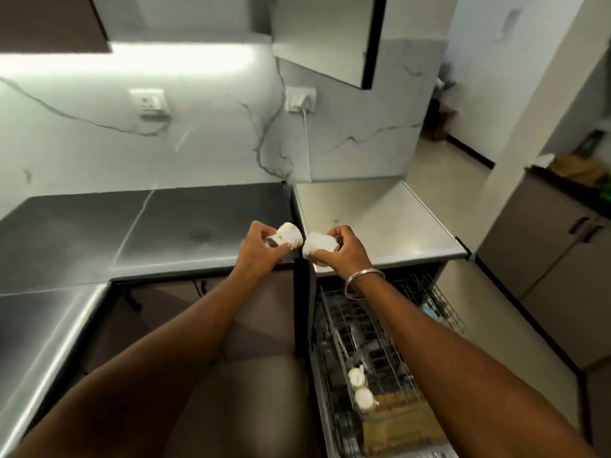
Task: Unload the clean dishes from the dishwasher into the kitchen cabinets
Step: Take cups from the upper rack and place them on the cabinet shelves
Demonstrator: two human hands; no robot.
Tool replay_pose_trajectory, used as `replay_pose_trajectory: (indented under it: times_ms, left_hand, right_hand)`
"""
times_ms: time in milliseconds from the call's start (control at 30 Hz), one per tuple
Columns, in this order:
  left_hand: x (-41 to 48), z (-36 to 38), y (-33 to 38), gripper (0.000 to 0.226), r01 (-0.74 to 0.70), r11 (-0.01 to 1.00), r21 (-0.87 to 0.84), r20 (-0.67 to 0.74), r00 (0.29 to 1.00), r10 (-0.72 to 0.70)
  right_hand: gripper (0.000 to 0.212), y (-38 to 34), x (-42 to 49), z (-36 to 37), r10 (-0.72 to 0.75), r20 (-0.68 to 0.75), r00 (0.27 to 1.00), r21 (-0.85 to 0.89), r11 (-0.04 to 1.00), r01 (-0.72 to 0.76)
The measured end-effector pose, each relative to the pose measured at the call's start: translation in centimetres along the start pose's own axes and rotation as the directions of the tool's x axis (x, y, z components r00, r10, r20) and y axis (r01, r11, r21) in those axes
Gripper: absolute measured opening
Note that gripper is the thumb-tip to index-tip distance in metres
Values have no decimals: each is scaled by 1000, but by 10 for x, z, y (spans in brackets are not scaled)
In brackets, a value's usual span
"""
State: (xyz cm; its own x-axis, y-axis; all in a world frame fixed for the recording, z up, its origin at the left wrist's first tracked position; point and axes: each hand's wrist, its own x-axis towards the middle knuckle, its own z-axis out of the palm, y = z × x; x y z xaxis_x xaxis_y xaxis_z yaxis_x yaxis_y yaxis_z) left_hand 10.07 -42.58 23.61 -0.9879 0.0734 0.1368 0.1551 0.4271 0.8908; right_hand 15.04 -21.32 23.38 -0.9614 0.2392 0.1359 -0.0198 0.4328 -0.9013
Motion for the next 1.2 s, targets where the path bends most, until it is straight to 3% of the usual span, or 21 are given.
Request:
replay_pose_trajectory:
  times_ms: [333, 467, 667, 1067, 1200]
  left_hand:
    - [50, -159, 32, 52, -98, 938, -333, -250, 968, 12]
    - [86, -217, 49, 47, -176, 887, -427, -294, 955, 48]
    - [130, -265, 78, 47, -237, 847, -475, -301, 949, 97]
    - [267, -321, 127, 39, -360, 778, -515, -431, 893, 128]
    - [330, -336, 143, 42, -373, 820, -434, -479, 867, 141]
  right_hand:
    - [73, -157, 56, 98, -200, 54, 978, 167, 968, 189]
    - [62, -213, 87, 138, -271, -5, 962, 182, 946, 268]
    - [54, -274, 128, 166, -277, -106, 955, 284, 912, 296]
    - [41, -362, 267, 200, -360, -160, 919, 438, 809, 393]
    - [60, -390, 333, 203, -378, -203, 903, 447, 785, 429]
